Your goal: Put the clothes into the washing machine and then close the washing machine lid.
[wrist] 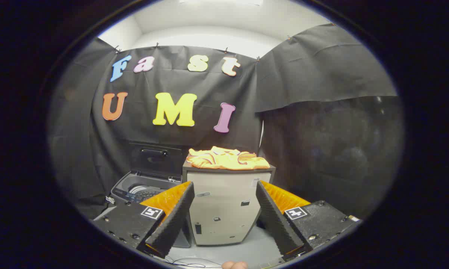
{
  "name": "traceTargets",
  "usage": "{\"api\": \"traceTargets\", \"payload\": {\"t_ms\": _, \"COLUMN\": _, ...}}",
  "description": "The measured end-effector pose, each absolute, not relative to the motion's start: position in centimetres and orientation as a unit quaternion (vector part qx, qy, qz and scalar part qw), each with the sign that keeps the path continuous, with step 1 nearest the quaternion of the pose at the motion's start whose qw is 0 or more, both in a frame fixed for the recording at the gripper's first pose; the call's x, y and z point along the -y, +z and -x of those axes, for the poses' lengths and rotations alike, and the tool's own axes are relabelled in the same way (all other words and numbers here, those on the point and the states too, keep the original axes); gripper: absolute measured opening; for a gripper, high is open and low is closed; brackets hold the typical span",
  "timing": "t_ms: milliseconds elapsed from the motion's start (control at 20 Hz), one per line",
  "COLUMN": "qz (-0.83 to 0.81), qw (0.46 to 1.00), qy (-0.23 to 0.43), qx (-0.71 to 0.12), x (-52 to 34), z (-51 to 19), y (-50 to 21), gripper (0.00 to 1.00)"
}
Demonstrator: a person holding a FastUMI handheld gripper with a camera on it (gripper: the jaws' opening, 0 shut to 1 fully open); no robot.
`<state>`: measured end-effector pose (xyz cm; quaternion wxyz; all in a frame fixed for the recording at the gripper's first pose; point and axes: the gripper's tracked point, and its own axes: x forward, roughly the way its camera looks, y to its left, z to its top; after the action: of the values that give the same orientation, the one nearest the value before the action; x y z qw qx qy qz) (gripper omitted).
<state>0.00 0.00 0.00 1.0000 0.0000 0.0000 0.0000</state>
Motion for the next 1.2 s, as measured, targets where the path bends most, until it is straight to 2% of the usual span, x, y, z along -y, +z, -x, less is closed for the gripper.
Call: {"api": "traceTargets", "payload": {"t_ms": 1200, "qz": -0.006, "qw": 1.000, "qy": 0.011, "qx": 0.007, "x": -0.8, "z": -1.0, "y": 1.9, "gripper": 1.00}}
